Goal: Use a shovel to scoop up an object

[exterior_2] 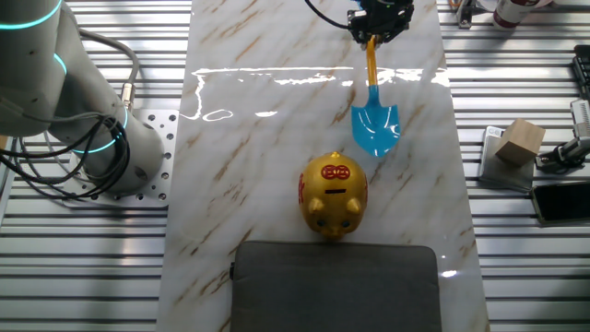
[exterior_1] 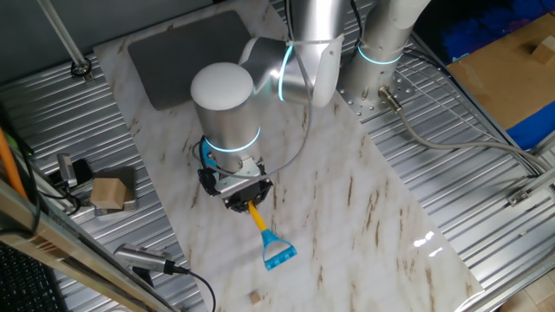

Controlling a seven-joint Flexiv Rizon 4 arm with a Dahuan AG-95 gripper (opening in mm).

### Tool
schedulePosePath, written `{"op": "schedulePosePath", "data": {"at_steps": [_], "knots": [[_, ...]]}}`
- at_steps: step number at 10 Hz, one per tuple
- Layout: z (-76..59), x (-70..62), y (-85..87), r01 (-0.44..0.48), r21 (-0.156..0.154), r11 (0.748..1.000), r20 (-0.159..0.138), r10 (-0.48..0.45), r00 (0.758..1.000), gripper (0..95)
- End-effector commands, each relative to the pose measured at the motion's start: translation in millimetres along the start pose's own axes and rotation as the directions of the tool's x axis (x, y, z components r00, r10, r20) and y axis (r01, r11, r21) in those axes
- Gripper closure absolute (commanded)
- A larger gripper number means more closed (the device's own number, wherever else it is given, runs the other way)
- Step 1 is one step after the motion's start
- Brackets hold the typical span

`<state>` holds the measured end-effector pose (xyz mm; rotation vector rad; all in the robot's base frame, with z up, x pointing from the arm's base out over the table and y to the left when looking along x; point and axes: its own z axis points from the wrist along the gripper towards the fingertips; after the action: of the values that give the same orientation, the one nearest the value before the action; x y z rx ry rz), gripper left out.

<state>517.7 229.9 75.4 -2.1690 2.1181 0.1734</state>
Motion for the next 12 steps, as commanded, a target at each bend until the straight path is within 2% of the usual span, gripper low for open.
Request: {"op": "schedulePosePath", "data": {"at_steps": [1,2,3,4,5,7,12], "knots": [[0.1,-7.1,4.5,0.032,0.0,0.999,0.015,-0.032,0.999,95.0],[1.0,-19.5,9.4,0.031,0.003,1.0,0.014,-0.031,0.999,95.0],[1.3,-22.7,10.1,0.034,0.003,0.999,0.017,-0.034,0.999,95.0],[2.7,-35.7,13.9,0.042,0.002,0.999,0.03,-0.042,0.999,95.0],[4.3,-39.4,19.4,0.036,-0.002,0.999,0.049,-0.036,0.998,95.0],[7.3,-42.8,31.4,0.027,-0.006,1.0,0.07,-0.027,0.997,95.0],[11.5,-56.0,63.9,-0.011,-0.029,1.0,0.042,0.012,0.999,95.0]]}}
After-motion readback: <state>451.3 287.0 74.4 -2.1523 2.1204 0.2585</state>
